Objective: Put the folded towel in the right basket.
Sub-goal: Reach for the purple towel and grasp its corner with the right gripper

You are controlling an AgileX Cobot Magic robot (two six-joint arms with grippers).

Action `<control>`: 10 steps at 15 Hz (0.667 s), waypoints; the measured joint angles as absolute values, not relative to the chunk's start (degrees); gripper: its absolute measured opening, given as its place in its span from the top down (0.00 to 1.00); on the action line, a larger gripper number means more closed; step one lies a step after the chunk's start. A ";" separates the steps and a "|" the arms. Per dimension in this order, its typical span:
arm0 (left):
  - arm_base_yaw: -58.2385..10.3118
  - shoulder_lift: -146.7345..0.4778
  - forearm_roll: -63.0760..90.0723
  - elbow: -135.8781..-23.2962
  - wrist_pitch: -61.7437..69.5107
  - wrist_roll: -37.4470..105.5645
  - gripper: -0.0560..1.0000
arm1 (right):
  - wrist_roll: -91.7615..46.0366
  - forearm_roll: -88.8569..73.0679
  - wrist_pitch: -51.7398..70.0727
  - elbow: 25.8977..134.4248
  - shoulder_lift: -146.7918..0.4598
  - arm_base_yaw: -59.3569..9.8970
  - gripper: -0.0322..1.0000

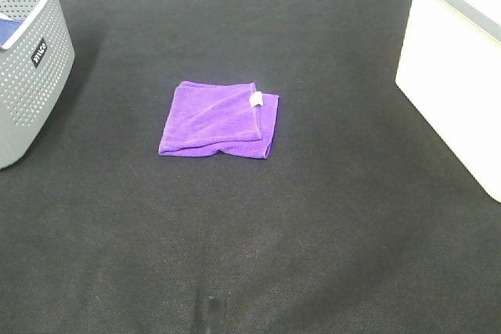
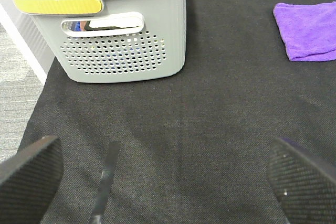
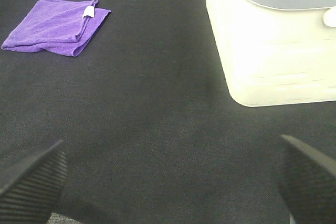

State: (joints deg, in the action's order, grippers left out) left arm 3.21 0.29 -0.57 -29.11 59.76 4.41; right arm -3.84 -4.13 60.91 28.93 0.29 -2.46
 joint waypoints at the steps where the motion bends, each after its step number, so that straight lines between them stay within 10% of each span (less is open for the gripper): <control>1: 3.21 0.29 -0.57 -29.11 59.76 4.41 0.01 | -3.84 -4.13 60.91 28.93 0.29 -2.46 0.02; 10: 3.21 0.29 -0.57 -29.11 59.76 4.41 0.01 | -3.84 -4.13 60.91 28.93 0.29 -2.46 0.02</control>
State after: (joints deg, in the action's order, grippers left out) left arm 3.21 0.29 -0.57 -29.11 59.76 4.41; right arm -3.84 -4.13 60.91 28.93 0.29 -2.46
